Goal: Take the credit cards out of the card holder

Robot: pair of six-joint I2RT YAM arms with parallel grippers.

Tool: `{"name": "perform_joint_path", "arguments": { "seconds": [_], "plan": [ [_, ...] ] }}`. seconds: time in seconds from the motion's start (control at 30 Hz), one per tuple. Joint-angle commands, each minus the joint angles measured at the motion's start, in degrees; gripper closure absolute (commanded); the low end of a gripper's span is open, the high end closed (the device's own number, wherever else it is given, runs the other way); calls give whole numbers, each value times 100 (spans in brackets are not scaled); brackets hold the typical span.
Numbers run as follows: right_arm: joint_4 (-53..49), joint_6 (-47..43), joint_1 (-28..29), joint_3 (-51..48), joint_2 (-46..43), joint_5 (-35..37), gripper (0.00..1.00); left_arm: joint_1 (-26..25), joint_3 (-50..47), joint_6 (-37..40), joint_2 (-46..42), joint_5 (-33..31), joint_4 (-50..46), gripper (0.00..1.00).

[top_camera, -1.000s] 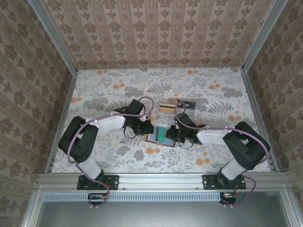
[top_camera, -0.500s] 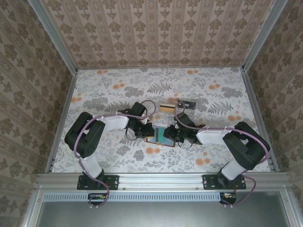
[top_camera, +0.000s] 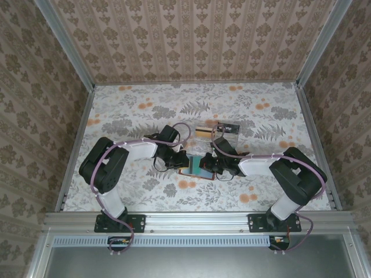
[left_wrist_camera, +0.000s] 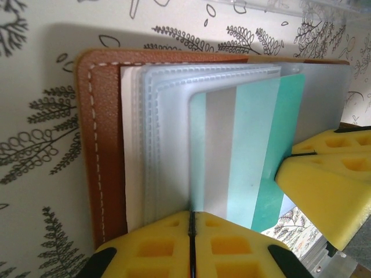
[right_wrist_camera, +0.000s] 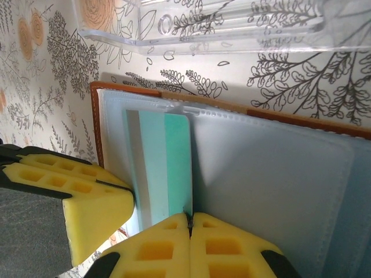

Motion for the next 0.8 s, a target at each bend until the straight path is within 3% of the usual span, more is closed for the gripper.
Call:
{"name": "perform_joint_path", "arguments": {
  "seconds": [0.0, 0.43, 0.77],
  "plan": [
    [-196, 39, 4, -248, -177, 160, 100, 64, -185, 136, -2, -84, -128, 92],
    [-363, 150, -182, -933, -979, 550, 100, 155, -292, 178, -75, -47, -128, 92],
    [-1351, -369, -410, -852, -2226, 622, 100, 172, -191, 233, -226, -19, -169, 91]
  ]
}}
